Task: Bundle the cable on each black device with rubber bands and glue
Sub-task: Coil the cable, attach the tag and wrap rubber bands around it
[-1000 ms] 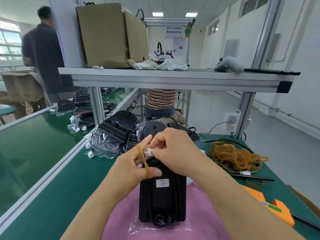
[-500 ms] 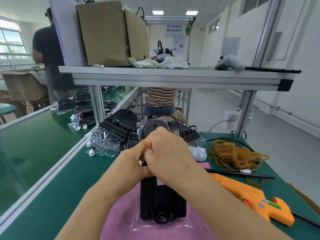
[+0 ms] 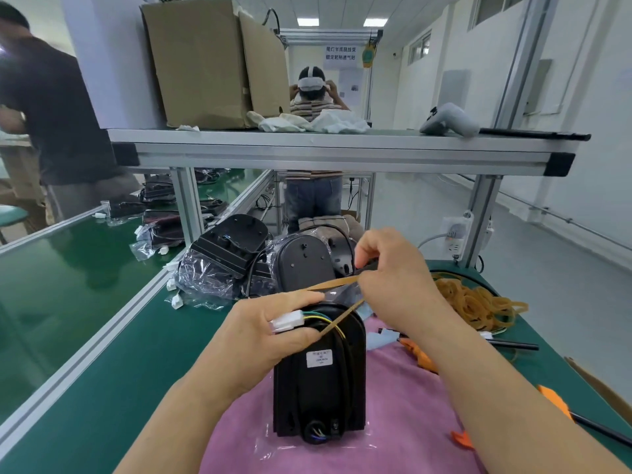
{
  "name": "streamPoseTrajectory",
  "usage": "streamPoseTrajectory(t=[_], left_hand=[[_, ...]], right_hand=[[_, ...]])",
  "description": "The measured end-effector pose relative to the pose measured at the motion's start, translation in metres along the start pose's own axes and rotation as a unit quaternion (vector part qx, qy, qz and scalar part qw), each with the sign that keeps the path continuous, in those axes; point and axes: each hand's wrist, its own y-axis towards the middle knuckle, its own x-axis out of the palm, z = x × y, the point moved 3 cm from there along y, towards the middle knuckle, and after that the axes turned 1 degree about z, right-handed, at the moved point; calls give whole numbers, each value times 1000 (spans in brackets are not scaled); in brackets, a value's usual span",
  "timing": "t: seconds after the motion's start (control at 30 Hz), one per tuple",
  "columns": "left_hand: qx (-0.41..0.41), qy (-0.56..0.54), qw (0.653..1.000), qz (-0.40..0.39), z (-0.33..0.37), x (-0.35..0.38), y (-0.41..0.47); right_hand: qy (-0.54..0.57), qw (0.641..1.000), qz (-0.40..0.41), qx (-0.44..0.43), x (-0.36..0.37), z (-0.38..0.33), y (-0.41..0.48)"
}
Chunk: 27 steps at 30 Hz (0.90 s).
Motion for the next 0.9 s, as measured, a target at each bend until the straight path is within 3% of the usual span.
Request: streamPoseTrajectory(t=[0.13,0.23,0.47,0.67,0.8,0.9], left_hand=[[13,-5,1000,-10,0,-1,-1],[29,2,999,-19,3,0,0],[33,8,999,-12,2,-1,1],[24,9,1000,-14,-2,-1,1],[23,-5,1000,-15,-3,0,2],[11,-26,1000,-9,-9,2,3]], right_hand=[[92,991,-5,92,1,22,13],[196,961,-45,188,10,39,14],[273,905,-103,309,24,67,-6],[321,882,-126,320,29,71,-24],[313,901,-128,271,30,55,-14],[328,895,-129,273,33,52,-14]])
